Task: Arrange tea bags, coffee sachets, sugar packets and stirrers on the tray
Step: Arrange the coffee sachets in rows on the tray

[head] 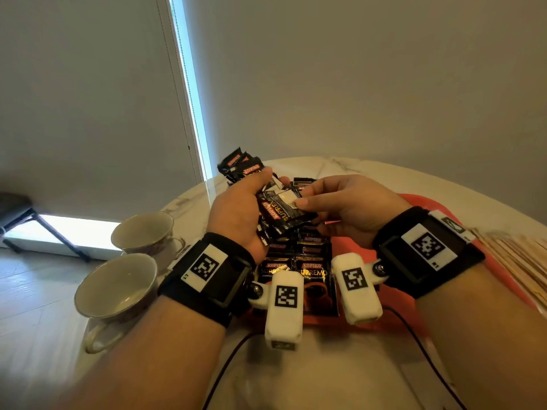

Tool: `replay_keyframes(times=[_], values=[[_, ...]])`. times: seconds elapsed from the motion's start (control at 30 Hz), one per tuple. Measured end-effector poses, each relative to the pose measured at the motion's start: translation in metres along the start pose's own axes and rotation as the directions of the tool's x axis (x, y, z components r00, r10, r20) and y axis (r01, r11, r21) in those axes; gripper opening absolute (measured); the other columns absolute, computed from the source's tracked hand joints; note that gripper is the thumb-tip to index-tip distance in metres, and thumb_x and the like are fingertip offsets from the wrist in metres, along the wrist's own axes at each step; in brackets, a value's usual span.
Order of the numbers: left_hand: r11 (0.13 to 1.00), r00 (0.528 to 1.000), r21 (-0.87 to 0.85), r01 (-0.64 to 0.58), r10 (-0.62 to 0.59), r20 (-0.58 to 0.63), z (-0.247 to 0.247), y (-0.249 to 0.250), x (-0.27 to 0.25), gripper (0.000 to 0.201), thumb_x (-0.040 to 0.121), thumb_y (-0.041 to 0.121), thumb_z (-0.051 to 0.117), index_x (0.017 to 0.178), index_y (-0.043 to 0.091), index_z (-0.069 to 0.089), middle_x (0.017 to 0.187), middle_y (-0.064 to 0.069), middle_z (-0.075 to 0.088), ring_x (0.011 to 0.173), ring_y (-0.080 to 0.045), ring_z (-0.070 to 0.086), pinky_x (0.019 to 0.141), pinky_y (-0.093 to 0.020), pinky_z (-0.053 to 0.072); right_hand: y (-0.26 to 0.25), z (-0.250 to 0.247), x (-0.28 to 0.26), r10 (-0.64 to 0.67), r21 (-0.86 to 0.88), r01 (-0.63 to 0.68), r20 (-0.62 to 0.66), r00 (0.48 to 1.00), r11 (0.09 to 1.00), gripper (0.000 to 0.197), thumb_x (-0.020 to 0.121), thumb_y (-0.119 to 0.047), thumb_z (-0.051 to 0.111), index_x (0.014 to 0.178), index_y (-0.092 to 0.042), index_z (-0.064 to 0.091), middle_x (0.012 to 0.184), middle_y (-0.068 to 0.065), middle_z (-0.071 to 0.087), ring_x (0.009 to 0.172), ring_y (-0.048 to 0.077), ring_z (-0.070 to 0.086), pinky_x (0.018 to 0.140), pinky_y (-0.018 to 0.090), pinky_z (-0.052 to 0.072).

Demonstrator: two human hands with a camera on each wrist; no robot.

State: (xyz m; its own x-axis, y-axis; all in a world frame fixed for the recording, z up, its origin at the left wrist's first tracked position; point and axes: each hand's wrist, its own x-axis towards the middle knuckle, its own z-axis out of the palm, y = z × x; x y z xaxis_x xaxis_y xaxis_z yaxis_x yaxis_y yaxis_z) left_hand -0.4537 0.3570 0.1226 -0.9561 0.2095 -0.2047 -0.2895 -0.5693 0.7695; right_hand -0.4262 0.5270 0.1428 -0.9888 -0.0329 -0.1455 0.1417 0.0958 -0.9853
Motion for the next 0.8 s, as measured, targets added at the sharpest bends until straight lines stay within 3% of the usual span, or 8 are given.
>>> replay_keyframes(times=[0.13, 0.2, 0.27, 0.33, 0.4, 0.5, 0.67, 0.8], values=[[1.000, 0.998, 0.029, 0.012, -0.010, -0.068, -0.001, 0.001, -0.001, 0.039, 0.096, 0.023, 0.072, 0.131, 0.008, 0.065, 0.112, -0.016, 0.078, 0.096, -0.041, 0.078, 0.078, -0.056, 0.062, -0.004, -0.002, 0.000, -0.042, 0.150, 0.046, -0.032, 0.999, 0.988, 0.014, 0.086, -0.002, 0.074, 0.097, -0.010, 0.071, 0.088, 0.009, 0.075, 0.067, 0.016, 0.068, 0.052, 0.026, 0.055], [0.998, 0.997, 0.060, 0.016, -0.011, -0.081, -0.001, 0.002, -0.001, 0.032, 0.096, 0.021, 0.070, 0.125, 0.008, 0.067, 0.103, -0.017, 0.079, 0.090, -0.039, 0.078, 0.074, -0.054, 0.063, -0.011, -0.001, -0.001, -0.120, 0.200, 0.142, -0.121, 0.985, 0.969, 0.012, 0.088, -0.002, 0.071, 0.099, -0.007, 0.070, 0.087, 0.009, 0.075, 0.067, 0.015, 0.070, 0.053, 0.027, 0.057], [0.998, 0.998, 0.060, 0.020, -0.017, -0.061, -0.002, 0.003, -0.001, 0.011, 0.099, 0.015, 0.064, 0.108, 0.009, 0.068, 0.089, -0.013, 0.078, 0.077, -0.032, 0.077, 0.069, -0.048, 0.064, -0.018, -0.003, -0.003, -0.240, 0.236, 0.301, -0.255, 0.937, 0.924, 0.010, 0.088, 0.000, 0.073, 0.093, -0.008, 0.068, 0.090, 0.009, 0.076, 0.078, 0.020, 0.074, 0.058, 0.029, 0.059], [0.999, 0.998, 0.023, 0.045, -0.044, -0.039, -0.001, 0.006, -0.002, 0.005, 0.101, 0.012, 0.061, 0.101, 0.010, 0.065, 0.089, -0.012, 0.076, 0.073, -0.028, 0.073, 0.066, -0.045, 0.063, -0.021, -0.007, -0.004, -0.388, 0.116, 0.450, -0.350, 0.853, 0.885, 0.016, 0.084, -0.003, 0.078, 0.082, -0.016, 0.070, 0.091, 0.008, 0.077, 0.086, 0.026, 0.075, 0.068, 0.033, 0.060], [0.998, 0.999, 0.038, 0.043, -0.041, -0.034, 0.000, 0.007, -0.004, 0.013, 0.097, 0.012, 0.064, 0.109, 0.008, 0.067, 0.094, -0.013, 0.077, 0.075, -0.030, 0.075, 0.066, -0.047, 0.062, -0.021, -0.008, -0.005, -0.507, -0.130, 0.491, -0.304, 0.807, 0.861, 0.018, 0.078, -0.010, 0.084, 0.074, -0.025, 0.076, 0.088, 0.005, 0.077, 0.086, 0.028, 0.074, 0.076, 0.040, 0.061], [0.994, 0.998, 0.093, 0.052, -0.048, -0.040, -0.002, 0.005, -0.006, 0.046, 0.087, 0.013, 0.068, 0.132, 0.003, 0.065, 0.107, -0.017, 0.076, 0.084, -0.038, 0.076, 0.071, -0.051, 0.060, -0.017, -0.002, -0.008, -0.493, -0.267, 0.451, -0.117, 0.862, 0.852, 0.015, 0.075, -0.011, 0.087, 0.074, -0.022, 0.078, 0.091, 0.000, 0.078, 0.087, 0.017, 0.074, 0.081, 0.032, 0.058], [0.998, 1.000, 0.063, 0.011, -0.010, -0.025, -0.003, 0.007, -0.007, 0.038, 0.096, 0.017, 0.061, 0.131, 0.004, 0.065, 0.100, -0.016, 0.076, 0.075, -0.031, 0.077, 0.060, -0.042, 0.061, -0.016, 0.006, -0.010, -0.408, -0.329, 0.405, 0.063, 0.911, 0.853, 0.006, 0.077, -0.012, 0.086, 0.080, -0.017, 0.083, 0.104, -0.008, 0.076, 0.098, 0.008, 0.071, 0.088, 0.030, 0.057], [0.999, 0.999, 0.037, -0.007, 0.005, 0.051, 0.001, 0.006, -0.010, 0.043, 0.095, 0.020, 0.067, 0.136, 0.007, 0.064, 0.102, -0.016, 0.074, 0.081, -0.033, 0.076, 0.065, -0.042, 0.061, -0.018, 0.006, -0.013, -0.415, -0.393, 0.415, 0.089, 0.906, 0.821, 0.011, 0.077, -0.021, 0.086, 0.087, -0.022, 0.084, 0.110, -0.017, 0.070, 0.100, -0.006, 0.064, 0.079, 0.010, 0.051]])
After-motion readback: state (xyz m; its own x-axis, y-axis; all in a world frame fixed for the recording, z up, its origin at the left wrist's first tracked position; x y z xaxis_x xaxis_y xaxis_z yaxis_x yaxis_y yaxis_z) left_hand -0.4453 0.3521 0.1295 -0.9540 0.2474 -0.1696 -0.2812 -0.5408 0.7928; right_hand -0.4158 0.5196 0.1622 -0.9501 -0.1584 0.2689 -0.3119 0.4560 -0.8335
